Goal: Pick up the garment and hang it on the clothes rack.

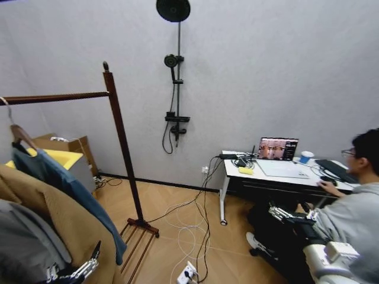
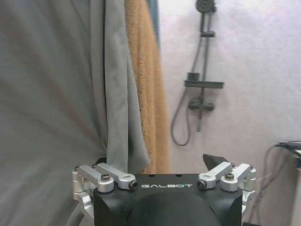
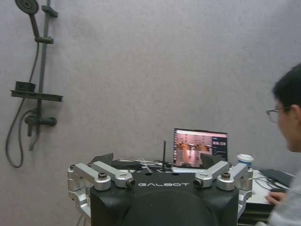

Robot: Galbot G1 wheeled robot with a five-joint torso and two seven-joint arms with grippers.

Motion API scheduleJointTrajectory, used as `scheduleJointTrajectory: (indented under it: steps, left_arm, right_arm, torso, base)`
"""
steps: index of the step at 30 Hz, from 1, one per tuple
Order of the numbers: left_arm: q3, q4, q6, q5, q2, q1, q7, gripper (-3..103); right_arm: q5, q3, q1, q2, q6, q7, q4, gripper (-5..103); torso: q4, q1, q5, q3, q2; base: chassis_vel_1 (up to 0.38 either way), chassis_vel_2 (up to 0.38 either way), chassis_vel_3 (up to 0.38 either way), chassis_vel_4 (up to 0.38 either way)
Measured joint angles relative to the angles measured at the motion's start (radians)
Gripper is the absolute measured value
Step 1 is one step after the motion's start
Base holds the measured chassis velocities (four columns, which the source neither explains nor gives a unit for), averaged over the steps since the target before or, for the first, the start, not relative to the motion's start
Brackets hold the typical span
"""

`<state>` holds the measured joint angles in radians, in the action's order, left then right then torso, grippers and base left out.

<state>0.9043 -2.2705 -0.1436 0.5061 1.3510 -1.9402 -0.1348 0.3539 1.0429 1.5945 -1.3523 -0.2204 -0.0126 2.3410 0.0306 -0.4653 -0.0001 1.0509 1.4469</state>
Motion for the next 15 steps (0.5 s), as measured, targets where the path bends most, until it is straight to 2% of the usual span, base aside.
scheduleJointTrajectory:
  steps: [10, 15]
  left_arm:
    - [0.0, 0.0, 0.0, 0.0, 0.0, 0.0, 0.0, 100]
    - [0.0, 0.0, 0.0, 0.0, 0.0, 0.0, 0.0, 100]
  right_arm:
    - [-0.072, -0.046, 0.004, -0.017, 0.004, -0.007, -0.006, 100]
    - [-0.103, -0.081, -0.014, -0.023, -0.009, -0.022, -0.005, 100]
  torso:
    - [0.0003, 0.0, 0.0002, 0.0, 0.0]
    - [0.0001, 0.0, 0.0, 0.0, 0.0]
  base:
    - [-0.127, -0.137, -0.119, -0.123]
    - [-0.05, -0.075, -0.072, -0.06]
